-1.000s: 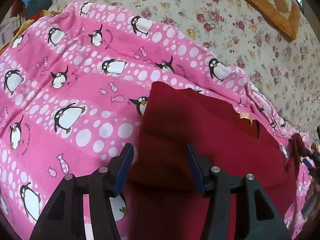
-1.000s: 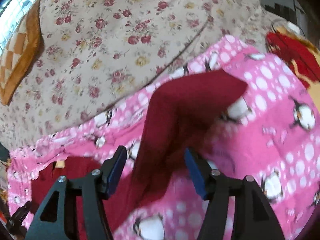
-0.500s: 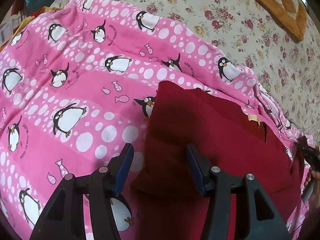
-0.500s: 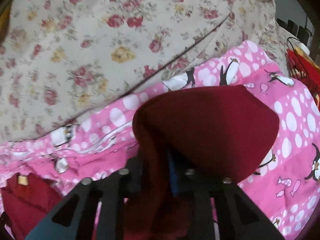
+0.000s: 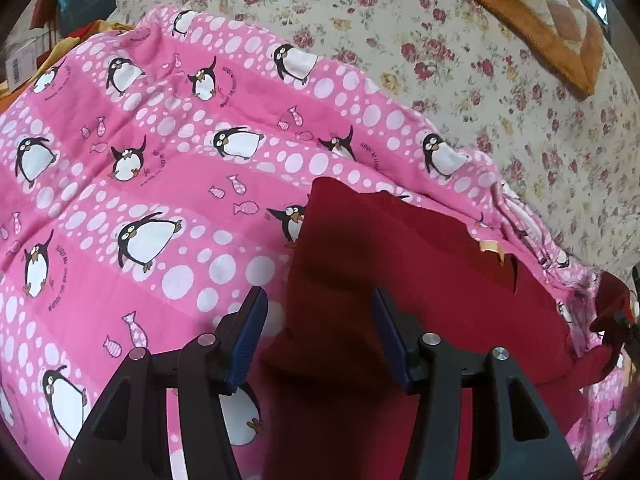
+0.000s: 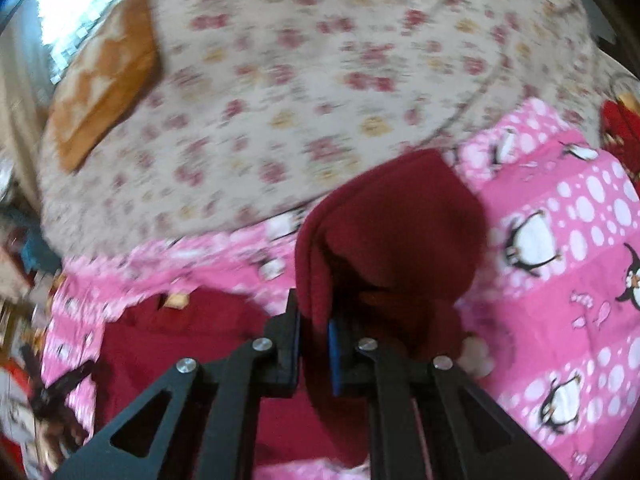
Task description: Fold small clothes
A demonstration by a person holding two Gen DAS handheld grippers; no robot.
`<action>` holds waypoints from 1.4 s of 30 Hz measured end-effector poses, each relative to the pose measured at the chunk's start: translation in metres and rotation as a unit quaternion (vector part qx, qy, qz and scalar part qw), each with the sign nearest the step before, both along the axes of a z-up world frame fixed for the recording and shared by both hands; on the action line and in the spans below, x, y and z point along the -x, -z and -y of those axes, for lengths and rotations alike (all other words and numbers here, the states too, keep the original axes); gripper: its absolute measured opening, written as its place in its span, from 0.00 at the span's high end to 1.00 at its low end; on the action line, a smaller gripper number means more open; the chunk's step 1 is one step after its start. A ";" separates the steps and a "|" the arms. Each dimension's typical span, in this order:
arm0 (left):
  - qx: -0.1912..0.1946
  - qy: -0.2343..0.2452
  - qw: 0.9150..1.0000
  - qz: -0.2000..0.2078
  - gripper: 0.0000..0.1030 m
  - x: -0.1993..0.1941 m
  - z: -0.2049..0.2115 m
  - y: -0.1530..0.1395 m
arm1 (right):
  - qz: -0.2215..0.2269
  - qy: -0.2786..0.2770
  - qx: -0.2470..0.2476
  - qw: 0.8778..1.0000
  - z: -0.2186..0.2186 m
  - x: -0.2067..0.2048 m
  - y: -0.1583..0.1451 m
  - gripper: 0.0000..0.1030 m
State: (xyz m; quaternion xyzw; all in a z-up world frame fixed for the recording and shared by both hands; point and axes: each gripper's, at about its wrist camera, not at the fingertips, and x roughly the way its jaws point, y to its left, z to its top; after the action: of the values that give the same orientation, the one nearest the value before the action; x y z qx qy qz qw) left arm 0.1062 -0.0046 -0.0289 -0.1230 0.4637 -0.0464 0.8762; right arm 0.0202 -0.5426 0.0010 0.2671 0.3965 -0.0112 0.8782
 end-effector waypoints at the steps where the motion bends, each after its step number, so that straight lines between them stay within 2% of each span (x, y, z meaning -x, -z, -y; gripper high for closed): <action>1: 0.002 0.000 1.000 0.003 0.67 0.001 0.001 -0.001 | 0.008 -0.023 -0.002 1.000 -0.015 0.005 -0.005 0.89; 6: 0.012 0.009 1.000 0.018 0.67 0.008 0.005 -0.009 | 0.020 -0.133 0.022 0.991 -0.088 0.037 -0.017 0.89; 9: 0.025 0.027 0.999 0.017 0.67 0.010 0.013 -0.011 | 0.000 -0.190 0.069 0.979 -0.131 0.053 -0.004 0.88; 11: 0.043 0.050 0.998 0.012 0.67 0.014 0.022 -0.011 | -0.019 -0.208 0.091 0.974 -0.146 0.056 0.009 0.80; 12: 0.050 0.062 0.997 0.009 0.67 0.017 0.027 -0.011 | -0.036 -0.219 0.091 0.971 -0.152 0.058 0.018 0.70; 16: 0.071 0.113 0.991 -0.006 0.67 0.030 0.051 -0.010 | -0.025 -0.201 0.057 0.978 -0.144 0.076 0.015 0.57; 18: 0.084 0.122 0.989 -0.017 0.67 0.033 0.061 -0.007 | -0.016 -0.195 0.035 0.980 -0.135 0.087 0.008 0.42; 20: 0.086 0.133 0.987 -0.027 0.67 0.036 0.075 -0.005 | 0.001 -0.187 0.031 0.982 -0.124 0.099 0.000 0.37; 22: 0.077 0.150 0.986 -0.019 0.67 0.038 0.091 -0.010 | 0.013 -0.165 0.045 0.985 -0.111 0.114 -0.007 0.36; 24: 0.072 0.167 0.983 -0.011 0.61 0.038 0.109 -0.014 | 0.022 -0.137 0.046 0.989 -0.096 0.126 -0.009 0.35; 25: 0.072 0.176 0.982 -0.015 0.57 0.037 0.117 -0.013 | 0.024 -0.119 0.038 0.992 -0.085 0.131 -0.008 0.35; 28: 0.060 0.189 0.980 -0.034 0.57 0.031 0.147 -0.001 | 0.024 -0.083 0.001 0.996 -0.062 0.138 0.001 0.35; 31: 0.048 0.189 0.979 -0.051 0.57 0.024 0.171 0.013 | 0.024 -0.071 -0.019 0.997 -0.051 0.141 0.012 0.35; 32: 0.038 0.187 0.980 -0.057 0.57 0.022 0.178 0.017 | 0.023 -0.071 -0.019 0.997 -0.050 0.141 0.014 0.35; 35: -0.026 0.184 0.981 -0.051 0.58 0.017 0.202 0.022 | 0.027 -0.072 -0.018 0.997 -0.047 0.143 0.021 0.35; 36: -0.044 0.184 0.981 -0.051 0.59 0.016 0.207 0.022 | 0.030 -0.070 -0.021 0.997 -0.048 0.143 0.021 0.35; 37: -0.054 0.187 0.980 -0.047 0.71 0.015 0.213 0.020 | 0.033 -0.068 -0.028 0.997 -0.046 0.143 0.023 0.35; 38: -0.048 0.194 0.979 -0.046 0.99 0.014 0.215 0.019 | 0.034 -0.066 -0.035 0.997 -0.045 0.142 0.026 0.35; 39: -0.040 0.205 0.976 -0.057 1.00 0.012 0.218 0.020 | 0.034 -0.063 -0.042 0.997 -0.044 0.141 0.029 0.35; 42: -0.046 0.204 0.976 -0.055 1.00 0.012 0.217 0.017 | 0.025 -0.056 -0.062 0.996 -0.040 0.139 0.040 0.35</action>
State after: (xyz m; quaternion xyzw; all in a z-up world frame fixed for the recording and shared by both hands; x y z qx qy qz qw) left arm 0.0943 -0.2212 -0.0454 0.0121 0.5282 -0.1964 0.8260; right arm -0.1192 -0.5025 -0.0391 0.2991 0.3886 0.0692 0.8687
